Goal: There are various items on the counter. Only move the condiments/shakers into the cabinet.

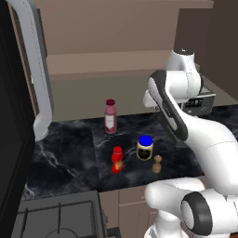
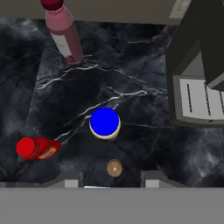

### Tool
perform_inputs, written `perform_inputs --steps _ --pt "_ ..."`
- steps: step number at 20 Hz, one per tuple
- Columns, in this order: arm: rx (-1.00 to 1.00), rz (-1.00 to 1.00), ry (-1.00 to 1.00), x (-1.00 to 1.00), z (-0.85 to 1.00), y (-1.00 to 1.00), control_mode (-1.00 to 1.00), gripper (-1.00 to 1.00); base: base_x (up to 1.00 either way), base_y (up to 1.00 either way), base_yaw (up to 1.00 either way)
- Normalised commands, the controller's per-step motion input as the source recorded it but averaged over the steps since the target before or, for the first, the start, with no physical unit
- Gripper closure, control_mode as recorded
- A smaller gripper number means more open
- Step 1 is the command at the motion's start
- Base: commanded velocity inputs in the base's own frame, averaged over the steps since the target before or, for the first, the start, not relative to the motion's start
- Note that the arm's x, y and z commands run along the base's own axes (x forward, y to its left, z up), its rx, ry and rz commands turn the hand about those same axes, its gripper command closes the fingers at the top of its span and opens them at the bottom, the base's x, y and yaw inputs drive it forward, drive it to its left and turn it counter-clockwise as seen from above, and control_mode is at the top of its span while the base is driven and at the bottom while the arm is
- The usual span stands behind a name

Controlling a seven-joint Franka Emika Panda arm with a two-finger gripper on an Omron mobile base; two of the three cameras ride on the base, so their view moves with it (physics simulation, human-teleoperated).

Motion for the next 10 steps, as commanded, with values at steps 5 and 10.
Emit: perform_inputs --steps 5,10 --pt "-0.01 0.01 -0.05 -0.25 -0.02 0.03 -1.0 -1.0 0.0 0.0 0.0" --pt "-0.09 0.03 -0.01 -0.29 -0.14 0.31 -1.0 -1.0 0.0 0.0 0.0"
